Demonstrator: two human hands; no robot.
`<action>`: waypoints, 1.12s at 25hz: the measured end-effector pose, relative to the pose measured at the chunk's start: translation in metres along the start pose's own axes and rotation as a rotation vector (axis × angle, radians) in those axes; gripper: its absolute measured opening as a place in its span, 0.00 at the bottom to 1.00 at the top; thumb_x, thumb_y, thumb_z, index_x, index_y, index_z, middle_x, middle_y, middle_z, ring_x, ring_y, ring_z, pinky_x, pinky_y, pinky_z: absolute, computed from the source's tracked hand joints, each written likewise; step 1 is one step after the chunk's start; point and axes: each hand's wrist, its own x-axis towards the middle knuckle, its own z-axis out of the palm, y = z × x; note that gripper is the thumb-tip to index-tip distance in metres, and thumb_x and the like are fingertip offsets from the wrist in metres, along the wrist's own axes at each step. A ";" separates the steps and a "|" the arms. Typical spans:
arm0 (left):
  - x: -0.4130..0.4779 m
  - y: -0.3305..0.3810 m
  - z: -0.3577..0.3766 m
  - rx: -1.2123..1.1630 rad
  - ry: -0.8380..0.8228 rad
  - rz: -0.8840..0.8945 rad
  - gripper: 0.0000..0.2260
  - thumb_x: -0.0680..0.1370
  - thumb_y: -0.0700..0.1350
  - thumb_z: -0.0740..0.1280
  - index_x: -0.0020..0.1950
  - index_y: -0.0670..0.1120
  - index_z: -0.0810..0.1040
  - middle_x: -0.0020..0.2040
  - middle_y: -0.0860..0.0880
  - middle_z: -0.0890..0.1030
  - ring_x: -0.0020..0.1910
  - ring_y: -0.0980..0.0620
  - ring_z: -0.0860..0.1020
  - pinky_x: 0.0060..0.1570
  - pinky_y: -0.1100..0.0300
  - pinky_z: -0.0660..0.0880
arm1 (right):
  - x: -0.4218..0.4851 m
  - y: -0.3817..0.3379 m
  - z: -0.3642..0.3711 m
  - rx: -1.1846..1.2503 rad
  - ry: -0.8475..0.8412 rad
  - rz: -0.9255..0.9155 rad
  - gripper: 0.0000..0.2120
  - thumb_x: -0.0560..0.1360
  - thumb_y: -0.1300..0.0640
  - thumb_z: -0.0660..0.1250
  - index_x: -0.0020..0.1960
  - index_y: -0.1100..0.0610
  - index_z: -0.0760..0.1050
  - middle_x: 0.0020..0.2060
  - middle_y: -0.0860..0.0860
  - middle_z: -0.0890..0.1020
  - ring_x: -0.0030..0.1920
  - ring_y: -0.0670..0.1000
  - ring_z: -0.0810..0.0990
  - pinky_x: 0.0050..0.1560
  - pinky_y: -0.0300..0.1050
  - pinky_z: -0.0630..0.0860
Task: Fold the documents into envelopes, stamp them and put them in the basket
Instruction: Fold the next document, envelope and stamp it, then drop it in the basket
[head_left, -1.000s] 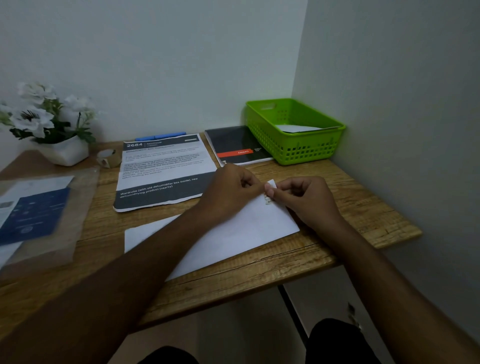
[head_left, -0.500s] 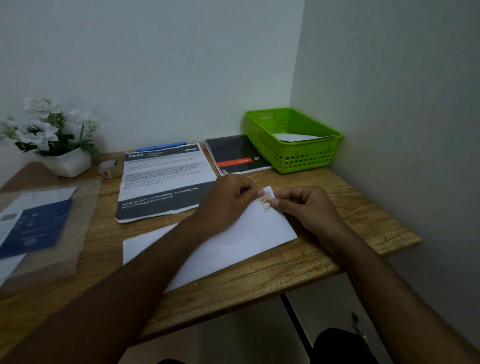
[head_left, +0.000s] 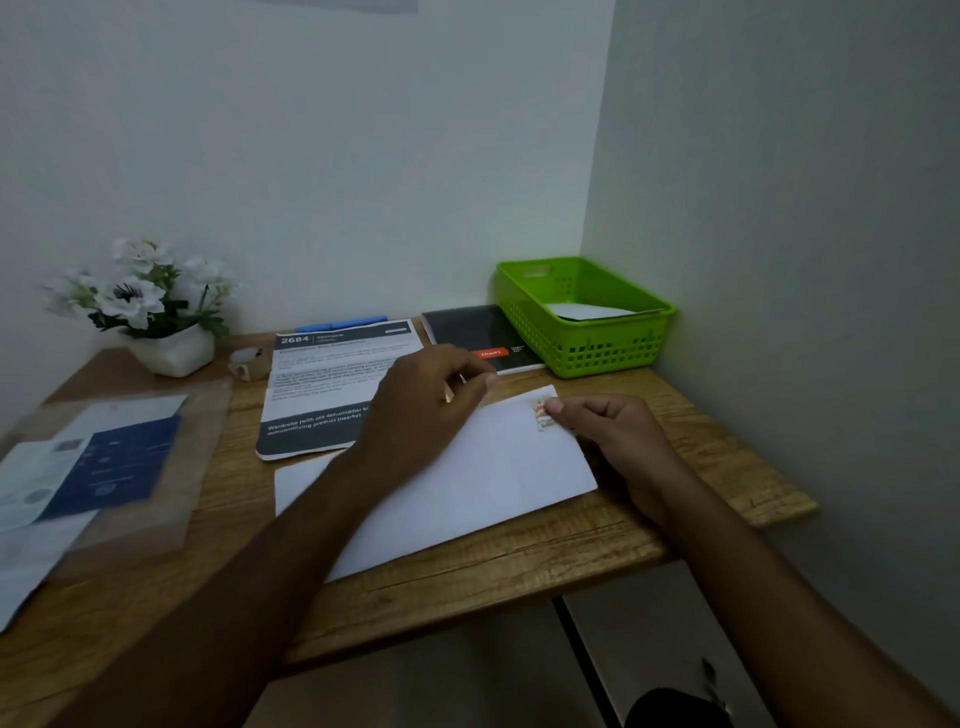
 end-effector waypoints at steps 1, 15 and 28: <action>-0.006 0.007 -0.007 -0.004 0.080 0.052 0.04 0.75 0.44 0.68 0.44 0.46 0.82 0.39 0.54 0.81 0.38 0.57 0.77 0.39 0.63 0.72 | 0.001 -0.004 -0.001 0.027 0.023 -0.008 0.07 0.73 0.53 0.73 0.44 0.57 0.86 0.41 0.55 0.87 0.41 0.54 0.85 0.40 0.48 0.79; -0.040 0.068 0.043 -0.891 0.143 -0.694 0.21 0.73 0.45 0.71 0.65 0.44 0.73 0.51 0.47 0.83 0.47 0.54 0.83 0.39 0.62 0.80 | 0.011 -0.069 -0.015 0.282 0.328 -0.293 0.06 0.76 0.55 0.70 0.43 0.55 0.83 0.38 0.54 0.84 0.35 0.50 0.80 0.33 0.42 0.76; 0.060 0.070 0.076 -0.983 0.368 -0.532 0.30 0.66 0.28 0.73 0.65 0.44 0.72 0.46 0.57 0.81 0.47 0.56 0.82 0.37 0.64 0.79 | 0.025 -0.064 -0.054 0.246 0.205 -0.273 0.09 0.72 0.56 0.73 0.50 0.59 0.81 0.39 0.51 0.86 0.33 0.49 0.85 0.30 0.37 0.77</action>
